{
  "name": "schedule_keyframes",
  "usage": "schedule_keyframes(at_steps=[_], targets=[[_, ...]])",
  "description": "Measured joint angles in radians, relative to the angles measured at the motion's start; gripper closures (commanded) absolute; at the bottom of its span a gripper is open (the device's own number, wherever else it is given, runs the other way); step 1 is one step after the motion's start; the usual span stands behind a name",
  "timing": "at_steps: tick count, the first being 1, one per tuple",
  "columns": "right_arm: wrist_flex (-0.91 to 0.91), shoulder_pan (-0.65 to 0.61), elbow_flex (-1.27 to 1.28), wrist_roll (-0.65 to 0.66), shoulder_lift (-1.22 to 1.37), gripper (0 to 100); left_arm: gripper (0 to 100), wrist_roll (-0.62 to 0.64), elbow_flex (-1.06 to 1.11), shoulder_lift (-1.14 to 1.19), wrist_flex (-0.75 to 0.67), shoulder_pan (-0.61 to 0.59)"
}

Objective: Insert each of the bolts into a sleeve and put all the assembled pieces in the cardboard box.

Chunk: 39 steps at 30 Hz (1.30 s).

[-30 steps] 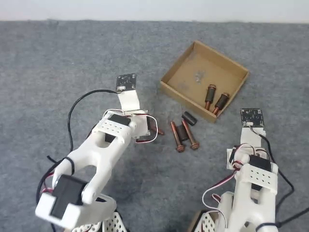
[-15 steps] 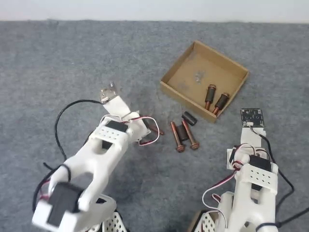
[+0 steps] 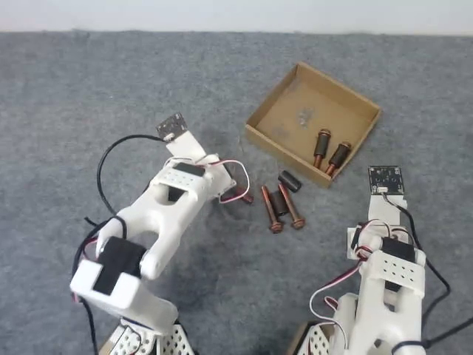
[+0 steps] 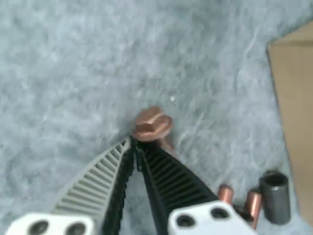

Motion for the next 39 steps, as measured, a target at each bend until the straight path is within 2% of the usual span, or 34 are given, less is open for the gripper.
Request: schedule_keyframes(at_steps=[15,25,27,33,36,39], targets=[[0.000,0.000,0.000,0.000,0.000,99.3,99,-0.002,-0.245,0.190,-0.003,-0.012],[0.000,0.000,0.000,0.000,0.000,99.3,99,-0.002,-0.281,0.124,0.031,0.060],[0.000,0.000,0.000,0.000,0.000,99.3,96,-0.002,-0.281,0.089,0.052,0.064],[0.000,0.000,0.000,0.000,0.000,99.3,77,-0.003,-0.276,0.061,0.074,0.089],[0.000,0.000,0.000,0.018,0.000,99.3,78,-0.009,-0.252,0.061,0.074,0.112],[0.000,0.000,0.000,0.021,0.000,99.3,84,-0.011,-0.247,0.061,0.074,0.115]])
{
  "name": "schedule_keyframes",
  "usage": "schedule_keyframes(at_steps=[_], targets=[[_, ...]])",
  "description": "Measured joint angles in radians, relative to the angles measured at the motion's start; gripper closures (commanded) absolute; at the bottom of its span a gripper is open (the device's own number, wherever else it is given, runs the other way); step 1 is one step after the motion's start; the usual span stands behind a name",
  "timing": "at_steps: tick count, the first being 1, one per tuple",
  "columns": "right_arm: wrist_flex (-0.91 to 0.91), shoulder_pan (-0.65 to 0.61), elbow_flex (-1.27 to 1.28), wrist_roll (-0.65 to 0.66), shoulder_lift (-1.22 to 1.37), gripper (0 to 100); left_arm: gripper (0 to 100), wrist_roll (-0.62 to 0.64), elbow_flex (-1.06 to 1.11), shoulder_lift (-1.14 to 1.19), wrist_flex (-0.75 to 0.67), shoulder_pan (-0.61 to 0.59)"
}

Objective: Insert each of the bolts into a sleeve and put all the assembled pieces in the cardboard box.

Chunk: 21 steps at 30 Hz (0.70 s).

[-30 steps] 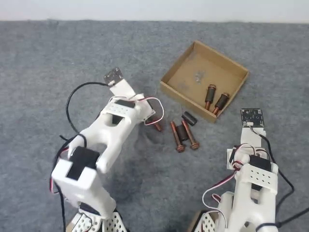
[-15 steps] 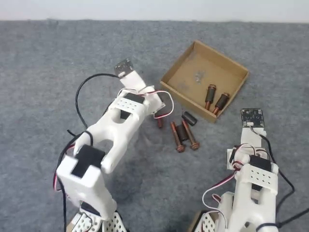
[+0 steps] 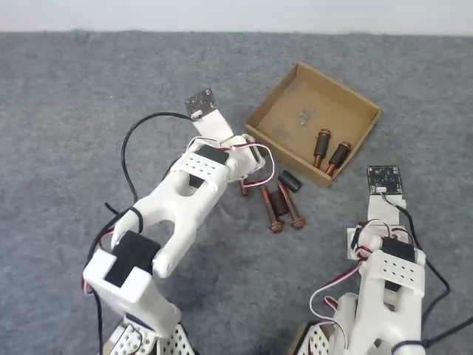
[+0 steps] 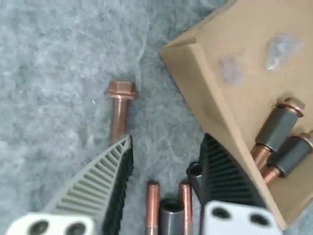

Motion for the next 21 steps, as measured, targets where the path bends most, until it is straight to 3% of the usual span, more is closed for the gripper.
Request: schedule_keyframes(at_steps=[5,17,21], targets=[[0.000,0.000,0.000,0.000,0.000,99.3,93,-0.002,0.000,0.000,0.000,-0.051],[0.000,0.000,0.000,0.003,0.000,99.3,93,-0.008,-0.015,0.035,0.000,-0.068],[0.000,0.000,0.000,0.003,0.000,99.3,93,-0.046,-0.103,0.123,0.077,-0.066]])
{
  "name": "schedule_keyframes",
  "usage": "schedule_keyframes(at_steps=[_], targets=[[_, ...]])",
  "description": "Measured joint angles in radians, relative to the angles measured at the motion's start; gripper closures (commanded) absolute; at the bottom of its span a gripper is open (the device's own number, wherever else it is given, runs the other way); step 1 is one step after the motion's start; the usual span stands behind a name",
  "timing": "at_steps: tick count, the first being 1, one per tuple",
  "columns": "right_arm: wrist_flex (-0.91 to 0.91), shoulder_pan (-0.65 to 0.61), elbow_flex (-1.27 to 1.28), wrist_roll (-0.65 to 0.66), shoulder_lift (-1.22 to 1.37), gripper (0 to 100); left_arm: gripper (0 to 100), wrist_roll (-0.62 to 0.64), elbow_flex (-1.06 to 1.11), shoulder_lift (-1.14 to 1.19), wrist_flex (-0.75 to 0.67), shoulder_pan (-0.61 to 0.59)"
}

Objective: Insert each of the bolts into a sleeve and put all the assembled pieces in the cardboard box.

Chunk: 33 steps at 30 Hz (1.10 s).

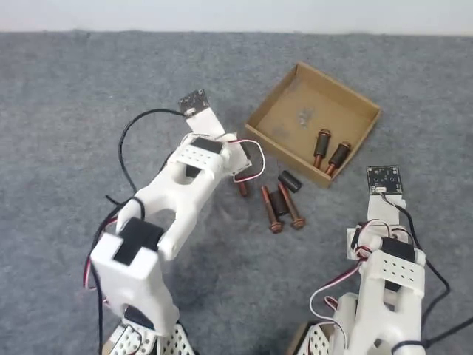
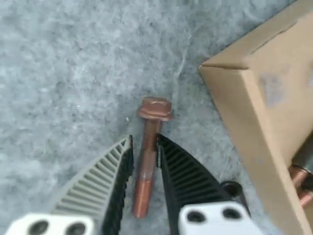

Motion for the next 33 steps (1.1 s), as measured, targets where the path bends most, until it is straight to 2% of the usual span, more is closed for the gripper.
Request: schedule_keyframes(at_steps=[6,21,25,33], targets=[[0.000,0.000,0.000,0.000,0.000,99.3,93,-0.006,-0.103,0.066,0.100,0.000],[0.000,0.000,0.000,0.000,0.000,99.3,93,-0.006,-0.157,0.147,0.100,-0.005],[0.000,0.000,0.000,0.000,0.000,99.3,100,-0.006,-0.163,0.153,0.100,-0.005],[0.000,0.000,0.000,0.000,0.000,99.3,99,-0.009,-0.164,0.153,0.098,-0.003]])
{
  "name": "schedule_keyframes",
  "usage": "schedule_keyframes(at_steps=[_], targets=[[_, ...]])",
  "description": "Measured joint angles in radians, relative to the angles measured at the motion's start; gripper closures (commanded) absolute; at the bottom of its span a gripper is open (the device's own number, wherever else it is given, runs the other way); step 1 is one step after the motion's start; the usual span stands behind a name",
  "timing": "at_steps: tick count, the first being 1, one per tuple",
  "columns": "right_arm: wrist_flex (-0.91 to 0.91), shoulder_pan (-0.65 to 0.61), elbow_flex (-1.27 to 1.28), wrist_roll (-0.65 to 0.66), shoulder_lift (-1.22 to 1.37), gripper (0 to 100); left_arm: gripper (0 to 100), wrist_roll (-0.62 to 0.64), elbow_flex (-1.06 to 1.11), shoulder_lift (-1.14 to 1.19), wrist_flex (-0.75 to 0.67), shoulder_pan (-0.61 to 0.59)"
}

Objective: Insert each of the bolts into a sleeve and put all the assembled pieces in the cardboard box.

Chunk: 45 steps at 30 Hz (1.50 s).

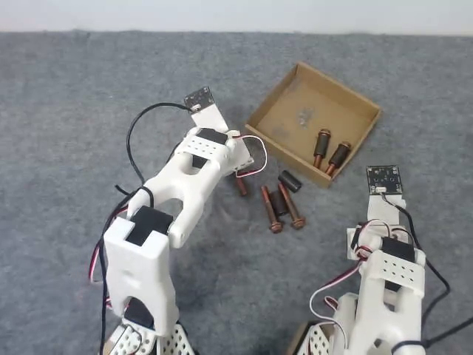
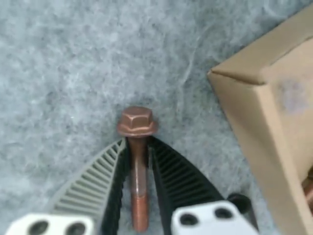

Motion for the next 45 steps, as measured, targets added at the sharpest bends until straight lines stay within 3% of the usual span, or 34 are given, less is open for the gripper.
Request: schedule_keyframes(at_steps=[12,24,36,45], targets=[[0.000,0.000,0.000,0.000,0.000,99.3,99,-0.328,-0.028,-0.052,0.166,-0.026],[-0.011,-0.002,0.000,0.000,0.000,99.3,99,-0.408,0.009,-0.060,0.221,-0.087],[-0.103,-0.221,0.000,-0.051,0.000,99.3,99,-0.600,0.064,-0.084,0.238,-0.233],[-0.381,-0.404,0.000,-0.058,0.000,99.3,99,-0.629,0.078,-0.092,0.232,-0.238]])
